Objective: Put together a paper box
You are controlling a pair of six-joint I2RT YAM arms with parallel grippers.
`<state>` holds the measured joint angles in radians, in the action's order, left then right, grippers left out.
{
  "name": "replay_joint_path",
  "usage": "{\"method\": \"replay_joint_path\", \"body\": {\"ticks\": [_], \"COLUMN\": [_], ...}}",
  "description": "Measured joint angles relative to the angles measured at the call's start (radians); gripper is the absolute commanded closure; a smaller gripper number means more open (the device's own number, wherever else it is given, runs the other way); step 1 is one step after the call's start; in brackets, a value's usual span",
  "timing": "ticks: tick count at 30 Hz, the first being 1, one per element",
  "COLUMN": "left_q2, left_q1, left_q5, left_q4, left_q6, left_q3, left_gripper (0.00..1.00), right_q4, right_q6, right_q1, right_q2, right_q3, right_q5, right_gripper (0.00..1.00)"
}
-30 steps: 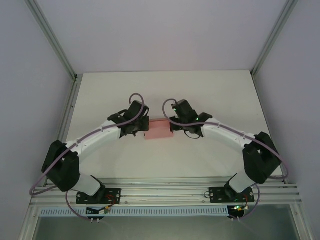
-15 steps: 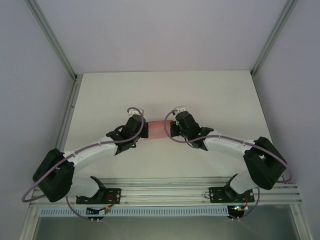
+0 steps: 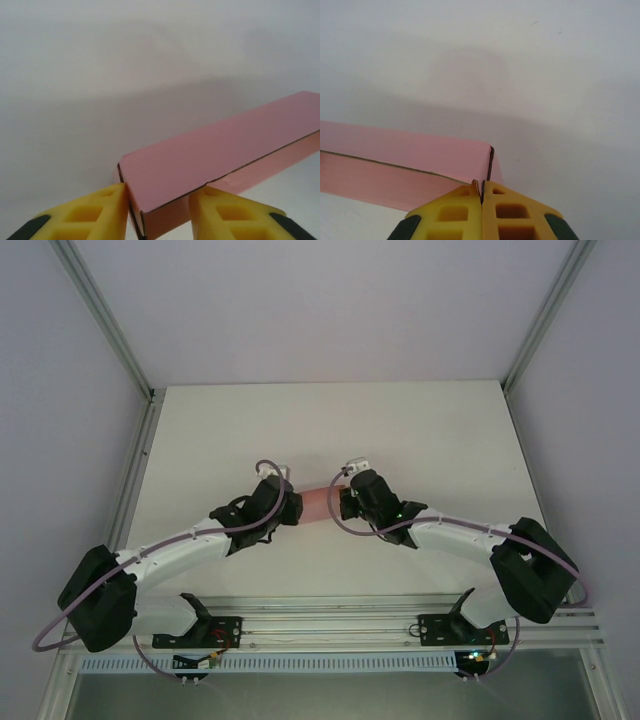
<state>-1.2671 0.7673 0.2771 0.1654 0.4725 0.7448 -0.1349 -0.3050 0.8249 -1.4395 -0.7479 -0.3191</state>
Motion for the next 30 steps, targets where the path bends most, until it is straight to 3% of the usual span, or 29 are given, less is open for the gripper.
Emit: {"method": "replay_joint_path", "body": {"ticks": [2, 4, 8, 10, 17, 25, 30], "left_q2": [0.004, 0.015, 0.058, 0.077, 0.129, 0.099, 0.107], "left_q1": [0.003, 0.004, 0.004, 0.004, -0.025, -0.122, -0.134], "left_q5": [-0.018, -0.031, -0.030, -0.019, 0.054, -0.066, -0.138], "left_q4": [0.027, 0.057, 0.127, 0.169, 0.260, 0.196, 0.039], "left_q6": [0.016, 0.034, 0.085, 0.123, 0.287, 0.407, 0.467], "left_q3": [0.013, 0.022, 0.048, 0.074, 0.137, 0.031, -0.086], "left_gripper": [0.42, 0.27, 0.07, 0.01, 0.00, 0.01, 0.13], "right_q4": [0.001, 0.001, 0.002, 0.001, 0.008, 0.024, 0.029], "right_q6": [0.000, 0.000, -0.001, -0.002, -0.023, -0.031, -0.047], "right_q1": [0.010, 0.018, 0.028, 0.029, 0.035, 0.042, 0.043], "right_q2": [0.000, 0.000, 0.000, 0.000, 0.000, 0.000, 0.000], "right_q3": [0.000, 0.000, 0.000, 0.000, -0.002, -0.011, -0.011], "right_q5": [-0.010, -0.014, -0.014, -0.018, -0.029, -0.029, -0.029], "right_gripper": [1.00, 1.00, 1.00, 1.00, 0.97, 0.94, 0.94]}}
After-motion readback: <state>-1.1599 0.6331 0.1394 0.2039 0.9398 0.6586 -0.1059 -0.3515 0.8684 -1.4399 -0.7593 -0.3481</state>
